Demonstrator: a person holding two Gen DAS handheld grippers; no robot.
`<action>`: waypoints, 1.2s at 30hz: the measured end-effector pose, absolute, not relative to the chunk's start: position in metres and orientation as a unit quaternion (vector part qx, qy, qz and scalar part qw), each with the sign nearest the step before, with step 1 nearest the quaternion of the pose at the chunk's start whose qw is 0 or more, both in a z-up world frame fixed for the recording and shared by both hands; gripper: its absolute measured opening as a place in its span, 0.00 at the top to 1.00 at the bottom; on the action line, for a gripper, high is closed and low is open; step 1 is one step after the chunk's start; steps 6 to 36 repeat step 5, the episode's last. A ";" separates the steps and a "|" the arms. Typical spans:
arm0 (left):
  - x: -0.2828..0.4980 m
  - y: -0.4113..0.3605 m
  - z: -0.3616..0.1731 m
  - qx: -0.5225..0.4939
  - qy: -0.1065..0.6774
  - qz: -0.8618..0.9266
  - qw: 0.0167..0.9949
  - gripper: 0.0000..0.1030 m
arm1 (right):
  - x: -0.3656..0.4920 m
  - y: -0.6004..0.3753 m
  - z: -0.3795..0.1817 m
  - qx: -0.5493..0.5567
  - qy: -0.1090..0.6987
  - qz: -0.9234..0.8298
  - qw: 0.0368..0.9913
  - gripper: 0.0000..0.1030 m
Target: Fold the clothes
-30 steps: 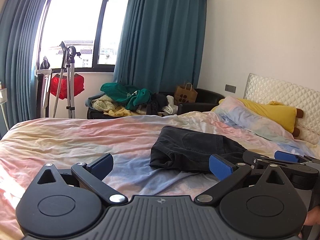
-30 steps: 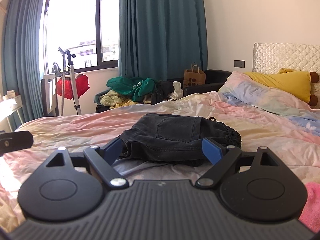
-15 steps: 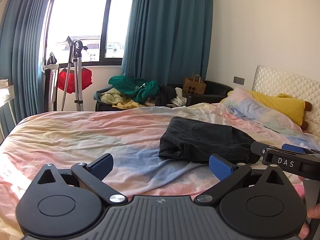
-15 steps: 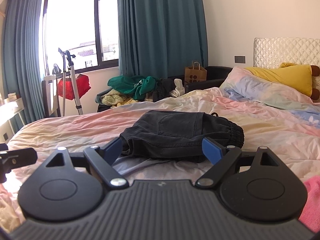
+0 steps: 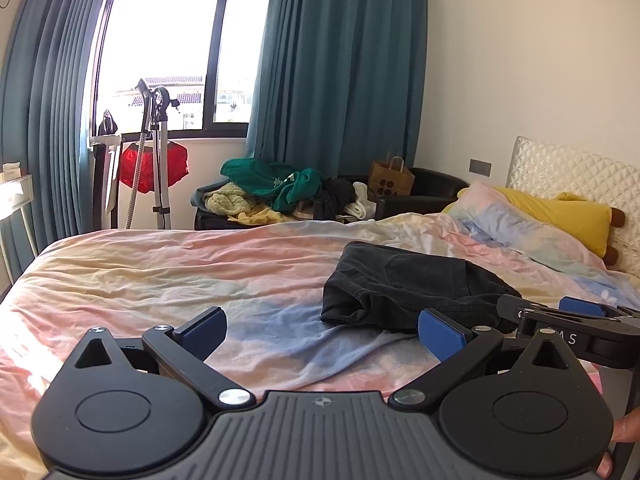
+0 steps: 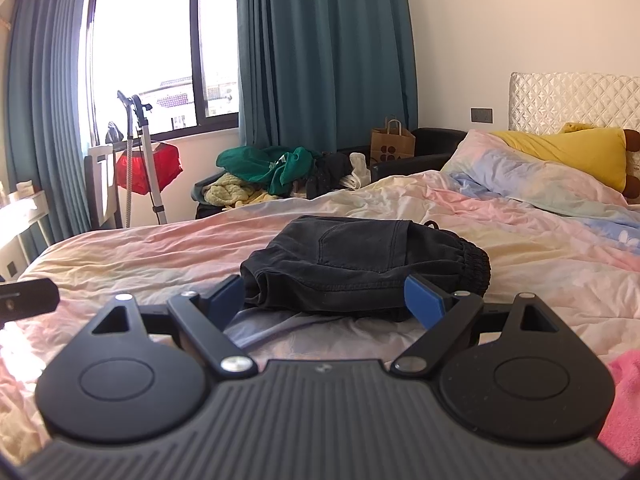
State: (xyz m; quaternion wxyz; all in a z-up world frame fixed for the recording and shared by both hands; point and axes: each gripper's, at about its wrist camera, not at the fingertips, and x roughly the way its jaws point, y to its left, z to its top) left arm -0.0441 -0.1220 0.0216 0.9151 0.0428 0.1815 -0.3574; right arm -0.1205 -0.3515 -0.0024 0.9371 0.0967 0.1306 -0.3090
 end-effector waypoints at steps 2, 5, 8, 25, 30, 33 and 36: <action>-0.044 -0.122 0.022 0.044 0.181 -0.357 0.915 0.00 | -0.120 -0.352 -0.002 0.098 0.130 -0.309 0.937 0.14; -0.046 -0.119 0.023 0.042 0.180 -0.359 0.915 0.00 | -0.119 -0.352 -0.003 0.098 0.132 -0.310 0.936 0.14; -0.046 -0.119 0.023 0.042 0.180 -0.359 0.915 0.00 | -0.119 -0.352 -0.003 0.098 0.132 -0.310 0.936 0.14; -0.046 -0.119 0.023 0.042 0.180 -0.359 0.915 0.00 | -0.119 -0.352 -0.003 0.098 0.132 -0.310 0.936 0.14; -0.046 -0.119 0.023 0.042 0.180 -0.359 0.915 0.00 | -0.119 -0.352 -0.003 0.098 0.132 -0.310 0.936 0.14; -0.046 -0.119 0.023 0.042 0.180 -0.359 0.915 0.00 | -0.119 -0.352 -0.003 0.098 0.132 -0.310 0.936 0.14; -0.046 -0.119 0.023 0.042 0.180 -0.359 0.915 0.00 | -0.119 -0.352 -0.003 0.098 0.132 -0.310 0.936 0.14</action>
